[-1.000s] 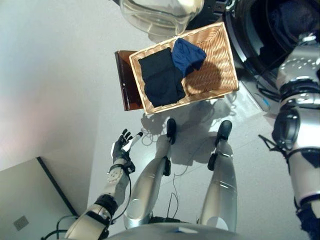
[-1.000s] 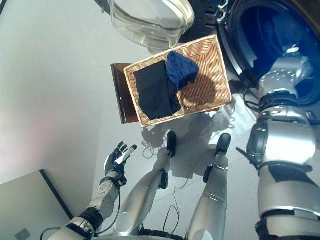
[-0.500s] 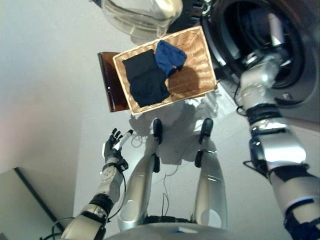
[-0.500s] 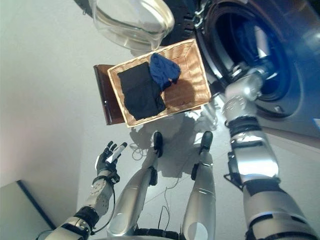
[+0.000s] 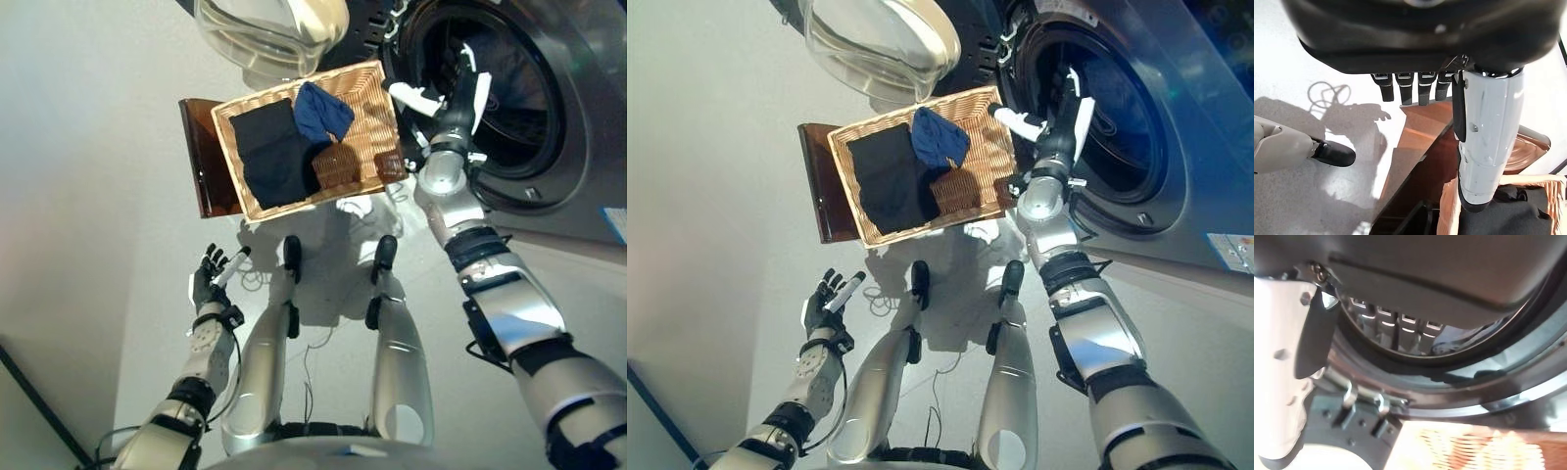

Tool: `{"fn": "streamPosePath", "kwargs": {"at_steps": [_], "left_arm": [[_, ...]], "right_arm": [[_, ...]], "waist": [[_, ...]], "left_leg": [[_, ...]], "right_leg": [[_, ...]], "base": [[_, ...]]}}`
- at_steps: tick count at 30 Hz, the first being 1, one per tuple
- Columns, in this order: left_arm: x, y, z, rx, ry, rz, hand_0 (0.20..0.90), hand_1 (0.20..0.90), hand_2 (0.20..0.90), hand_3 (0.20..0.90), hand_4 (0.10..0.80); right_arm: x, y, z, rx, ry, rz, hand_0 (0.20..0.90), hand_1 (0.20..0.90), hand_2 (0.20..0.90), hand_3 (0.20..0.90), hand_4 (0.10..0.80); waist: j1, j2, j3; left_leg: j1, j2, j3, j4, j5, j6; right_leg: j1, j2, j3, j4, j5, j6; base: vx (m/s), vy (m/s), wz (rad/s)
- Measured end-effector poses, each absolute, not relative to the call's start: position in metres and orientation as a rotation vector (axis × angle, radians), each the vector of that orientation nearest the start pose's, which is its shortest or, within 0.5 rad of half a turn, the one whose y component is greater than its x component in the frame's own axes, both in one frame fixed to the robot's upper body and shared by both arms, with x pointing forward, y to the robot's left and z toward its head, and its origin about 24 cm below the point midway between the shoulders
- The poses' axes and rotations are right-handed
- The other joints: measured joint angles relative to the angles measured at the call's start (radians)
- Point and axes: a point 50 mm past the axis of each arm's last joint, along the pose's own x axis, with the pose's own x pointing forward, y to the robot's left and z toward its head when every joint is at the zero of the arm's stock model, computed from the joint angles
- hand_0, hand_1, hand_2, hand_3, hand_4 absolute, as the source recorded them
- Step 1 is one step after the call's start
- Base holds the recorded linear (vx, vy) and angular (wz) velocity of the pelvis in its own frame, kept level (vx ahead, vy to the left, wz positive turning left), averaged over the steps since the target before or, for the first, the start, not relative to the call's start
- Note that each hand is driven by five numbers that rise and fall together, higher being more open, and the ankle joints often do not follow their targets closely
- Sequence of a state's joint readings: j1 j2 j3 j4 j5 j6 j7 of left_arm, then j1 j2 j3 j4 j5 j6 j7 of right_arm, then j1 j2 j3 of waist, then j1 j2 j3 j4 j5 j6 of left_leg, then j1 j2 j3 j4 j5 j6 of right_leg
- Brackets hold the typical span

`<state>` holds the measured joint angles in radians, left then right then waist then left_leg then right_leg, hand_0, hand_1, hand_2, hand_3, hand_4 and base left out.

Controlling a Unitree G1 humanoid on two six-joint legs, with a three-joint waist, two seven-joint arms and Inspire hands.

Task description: Pick up the clothes and place them into the washing machine

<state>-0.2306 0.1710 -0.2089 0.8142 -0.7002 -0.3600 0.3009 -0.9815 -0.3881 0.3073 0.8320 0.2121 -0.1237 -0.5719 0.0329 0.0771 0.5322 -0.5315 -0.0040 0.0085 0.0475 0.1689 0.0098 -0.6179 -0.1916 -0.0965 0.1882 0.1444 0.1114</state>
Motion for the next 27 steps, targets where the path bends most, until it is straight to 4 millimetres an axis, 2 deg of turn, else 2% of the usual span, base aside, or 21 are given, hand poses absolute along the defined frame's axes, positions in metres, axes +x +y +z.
{"fn": "streamPosePath", "kwargs": {"at_steps": [6, 9, 19, 21, 27], "left_arm": [[0.259, 0.191, -0.054, -0.295, 0.310, 0.423, 0.900, 0.900, 0.900, 0.900, 0.800], [0.260, 0.191, -0.052, -0.280, 0.299, 0.415, 0.900, 0.900, 0.900, 0.900, 0.800], [0.260, 0.191, -0.051, -0.271, 0.287, 0.415, 0.900, 0.900, 0.900, 0.900, 0.800], [0.260, 0.191, -0.051, -0.269, 0.285, 0.411, 0.900, 0.900, 0.900, 0.900, 0.800], [0.262, 0.190, -0.050, -0.270, 0.281, 0.409, 0.900, 0.900, 0.900, 0.900, 0.800]], "right_arm": [[0.400, -0.168, 0.188, -0.635, -0.378, -0.362, 0.900, 0.900, 0.900, 0.900, 0.800], [0.400, -0.165, 0.186, -0.834, -0.403, -0.338, 0.900, 0.900, 0.900, 0.900, 0.800], [0.404, -0.154, 0.169, -1.261, -0.404, -0.230, 0.900, 0.900, 0.900, 0.900, 0.800], [0.405, -0.150, 0.167, -1.395, -0.426, -0.199, 0.900, 0.900, 0.900, 0.900, 0.800], [0.408, -0.144, 0.161, -1.532, -0.408, -0.156, 0.900, 0.900, 0.900, 0.900, 0.800]], "waist": [[0.004, -0.023, 0.006], [0.005, -0.024, 0.007], [0.014, -0.026, 0.007], [0.014, -0.026, 0.008], [0.030, -0.026, 0.008]], "left_leg": [[0.000, 0.008, -0.001, 0.002, -0.001, -0.002], [0.001, 0.009, -0.003, 0.002, -0.003, -0.005], [0.000, 0.009, -0.011, -0.004, -0.003, -0.005], [0.000, 0.009, -0.014, -0.015, -0.001, -0.008], [-0.004, 0.012, -0.020, -0.027, 0.002, -0.006]], "right_leg": [[0.002, 0.008, -0.001, -0.003, 0.004, -0.001], [0.004, 0.008, -0.003, -0.004, 0.004, -0.001], [0.015, 0.008, -0.015, -0.022, 0.007, -0.004], [0.015, 0.009, -0.018, -0.030, 0.008, -0.003], [0.015, 0.011, -0.029, -0.041, 0.011, -0.006]], "base": [[0.000, 0.000, 0.00], [0.000, 0.000, 0.00], [0.001, -0.001, 0.01], [0.000, 0.000, 0.00], [0.008, -0.004, 0.02]]}}
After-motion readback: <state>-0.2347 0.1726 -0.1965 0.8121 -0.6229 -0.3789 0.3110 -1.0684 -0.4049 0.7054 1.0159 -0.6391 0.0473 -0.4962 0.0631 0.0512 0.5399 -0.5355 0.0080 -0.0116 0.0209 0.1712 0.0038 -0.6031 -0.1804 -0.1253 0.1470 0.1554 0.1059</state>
